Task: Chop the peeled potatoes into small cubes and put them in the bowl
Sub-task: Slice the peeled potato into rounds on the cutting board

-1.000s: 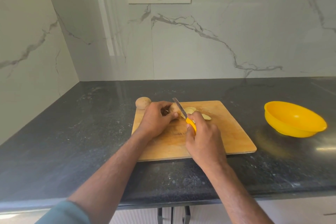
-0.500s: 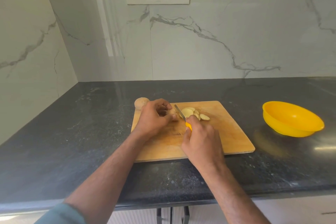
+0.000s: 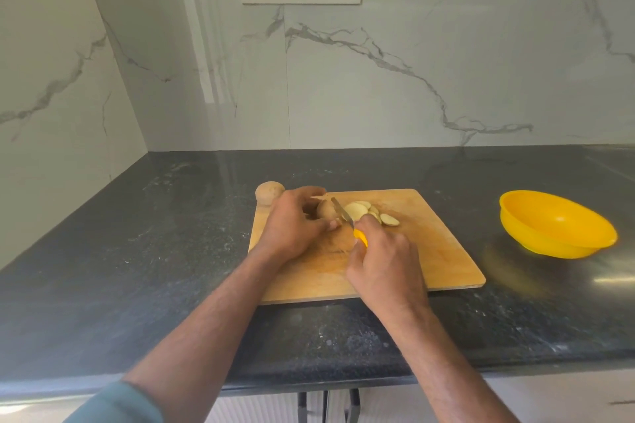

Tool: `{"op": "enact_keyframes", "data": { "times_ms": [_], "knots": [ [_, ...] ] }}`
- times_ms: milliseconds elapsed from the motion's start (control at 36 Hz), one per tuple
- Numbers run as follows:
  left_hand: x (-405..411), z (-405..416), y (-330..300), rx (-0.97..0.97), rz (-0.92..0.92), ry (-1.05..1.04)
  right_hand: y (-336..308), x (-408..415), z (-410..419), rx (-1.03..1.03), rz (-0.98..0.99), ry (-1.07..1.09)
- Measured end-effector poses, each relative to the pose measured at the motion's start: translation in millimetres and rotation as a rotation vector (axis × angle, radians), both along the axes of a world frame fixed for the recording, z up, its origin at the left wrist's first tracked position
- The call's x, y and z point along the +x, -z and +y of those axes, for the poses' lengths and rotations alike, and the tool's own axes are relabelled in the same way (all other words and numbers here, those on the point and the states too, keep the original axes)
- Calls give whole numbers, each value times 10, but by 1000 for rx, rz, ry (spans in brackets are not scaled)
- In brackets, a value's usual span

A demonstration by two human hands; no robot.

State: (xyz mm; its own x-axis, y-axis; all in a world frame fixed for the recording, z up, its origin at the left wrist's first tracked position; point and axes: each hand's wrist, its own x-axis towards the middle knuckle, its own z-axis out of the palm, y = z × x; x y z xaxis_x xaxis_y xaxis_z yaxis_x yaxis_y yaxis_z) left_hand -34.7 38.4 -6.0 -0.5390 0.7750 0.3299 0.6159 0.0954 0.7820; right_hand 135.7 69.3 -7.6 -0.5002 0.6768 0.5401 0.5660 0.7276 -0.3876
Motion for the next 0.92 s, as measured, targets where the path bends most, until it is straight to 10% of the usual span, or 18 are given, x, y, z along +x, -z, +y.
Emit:
{"op": "enact_keyframes", "data": {
  "times_ms": [917],
  "knots": [
    [7,40,-1,2,-51,-44,3,-59,-31,3,53,-45]
  ]
}}
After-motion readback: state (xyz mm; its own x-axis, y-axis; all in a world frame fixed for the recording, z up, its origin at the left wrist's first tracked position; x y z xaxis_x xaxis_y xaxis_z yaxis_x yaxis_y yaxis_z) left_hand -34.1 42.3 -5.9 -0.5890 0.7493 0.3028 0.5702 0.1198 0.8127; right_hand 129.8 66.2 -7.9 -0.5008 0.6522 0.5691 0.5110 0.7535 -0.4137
